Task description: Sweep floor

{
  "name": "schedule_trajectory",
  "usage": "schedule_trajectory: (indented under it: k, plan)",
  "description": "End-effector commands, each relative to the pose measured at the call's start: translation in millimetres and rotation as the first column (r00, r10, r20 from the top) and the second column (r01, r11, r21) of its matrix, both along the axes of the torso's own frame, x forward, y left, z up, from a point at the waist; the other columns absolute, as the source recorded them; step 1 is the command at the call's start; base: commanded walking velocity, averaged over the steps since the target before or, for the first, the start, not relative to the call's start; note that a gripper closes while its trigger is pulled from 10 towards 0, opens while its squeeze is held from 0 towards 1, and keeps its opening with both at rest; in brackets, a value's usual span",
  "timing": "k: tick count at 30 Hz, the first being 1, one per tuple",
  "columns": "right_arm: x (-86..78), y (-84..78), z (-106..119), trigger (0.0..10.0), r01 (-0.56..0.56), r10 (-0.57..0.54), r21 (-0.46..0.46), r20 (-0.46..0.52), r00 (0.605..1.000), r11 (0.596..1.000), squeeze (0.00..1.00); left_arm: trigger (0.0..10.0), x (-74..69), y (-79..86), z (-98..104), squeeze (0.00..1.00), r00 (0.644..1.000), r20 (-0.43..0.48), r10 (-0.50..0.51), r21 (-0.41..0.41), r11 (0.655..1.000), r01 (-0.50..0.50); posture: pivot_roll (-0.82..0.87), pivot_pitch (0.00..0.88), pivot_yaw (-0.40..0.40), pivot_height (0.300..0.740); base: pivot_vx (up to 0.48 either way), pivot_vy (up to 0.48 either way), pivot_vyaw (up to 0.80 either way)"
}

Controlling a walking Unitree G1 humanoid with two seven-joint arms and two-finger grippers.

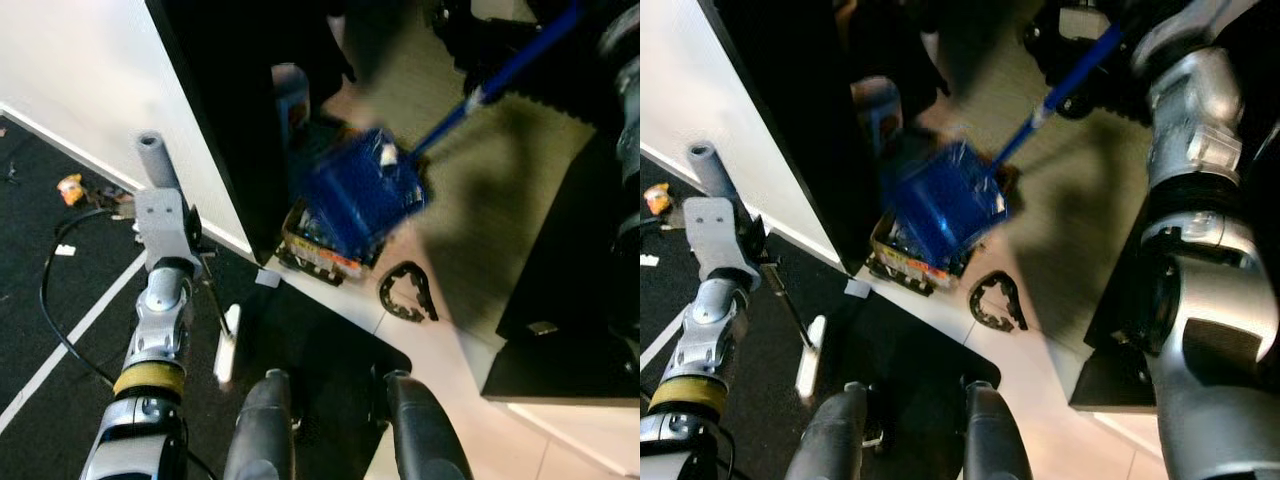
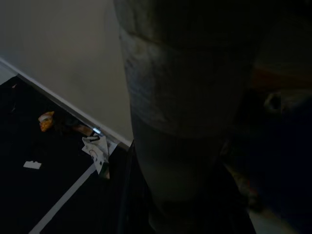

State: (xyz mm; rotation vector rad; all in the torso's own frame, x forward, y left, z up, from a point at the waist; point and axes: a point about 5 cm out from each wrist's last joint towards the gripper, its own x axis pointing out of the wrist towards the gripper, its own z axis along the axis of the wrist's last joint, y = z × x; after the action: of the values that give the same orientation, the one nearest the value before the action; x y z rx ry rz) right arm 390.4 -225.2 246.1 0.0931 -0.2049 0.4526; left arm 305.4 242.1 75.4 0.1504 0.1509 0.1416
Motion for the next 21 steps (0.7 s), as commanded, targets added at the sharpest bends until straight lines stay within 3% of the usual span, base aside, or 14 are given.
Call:
schedule_trajectory:
  k: [1,3,4,5,7,11,14,16,19,21]
  plan:
    - [-3.2,11.1,-32,10.0,-0.083,0.077,-0.038,-0.151,0.986,0.996,0.00,10.0,-5.7,8.0,-7,0.00,0.999,-0.050,-0.001,0.038,0.999,0.003,0.04,0.085,-0.010,0.731,0.000,0.000,0.00]
    - [-16.0,20.8,-76,10.0,-0.121,0.100,-0.056,-0.288,0.953,0.991,0.00,10.0,-8.9,7.6,-11,0.00,0.997,-0.072,-0.019,0.049,0.999,0.022,0.05,0.089,-0.018,0.731,0.000,0.000,0.00]
    - [-19.3,19.8,-92,10.0,-0.068,0.045,-0.062,-0.320,0.946,0.996,0.00,10.0,-10.6,6.8,-13,0.00,0.996,-0.081,-0.029,0.054,0.998,0.033,0.05,0.090,-0.020,0.731,0.000,0.000,0.00]
    - [-19.3,19.8,-92,10.0,-0.068,0.045,-0.062,-0.320,0.946,0.996,0.00,10.0,-10.6,6.8,-13,0.00,0.996,-0.081,-0.029,0.054,0.998,0.033,0.05,0.090,-0.020,0.731,0.000,0.000,0.00]
    - [-24.3,13.4,-116,10.0,0.062,-0.084,-0.069,-0.374,0.924,0.996,0.00,10.0,-14.0,3.9,-18,0.00,0.994,-0.100,-0.049,0.048,0.997,0.054,0.05,0.088,-0.025,0.731,0.000,0.000,0.00]
    - [-30.8,11.3,-130,10.0,0.121,-0.123,-0.030,-0.408,0.905,0.992,0.00,10.0,-16.3,0.5,-21,0.00,0.992,-0.112,-0.063,0.036,0.997,0.068,0.05,0.086,-0.026,0.731,0.000,0.000,0.00]
    - [-44.4,13.5,-155,10.0,0.163,-0.167,-0.051,-0.490,0.855,0.985,0.00,10.0,-18.7,-7.8,-26,0.00,0.987,-0.129,-0.094,0.047,0.994,0.100,0.06,0.088,-0.024,0.731,0.000,0.000,0.00]
    - [-44.7,15.2,-148,10.0,0.176,-0.144,0.018,-0.491,0.859,0.984,0.00,10.0,-18.1,-9.2,-25,0.00,0.987,-0.123,-0.102,0.047,0.993,0.108,0.06,0.089,-0.017,0.731,0.000,0.000,0.00]
    - [-35.9,8.0,-115,10.0,0.187,-0.140,0.087,-0.388,0.911,0.978,0.00,10.0,-14.3,-3.4,-19,0.00,0.993,-0.092,-0.073,0.065,0.995,0.079,0.05,0.096,-0.011,0.731,0.000,0.000,0.00]
    - [-33.7,6.0,-106,10.0,0.185,-0.138,0.101,-0.359,0.923,0.978,0.00,10.0,-13.5,-2.0,-18,0.00,0.994,-0.087,-0.065,0.068,0.995,0.071,0.05,0.097,-0.011,0.731,0.000,0.000,0.00]
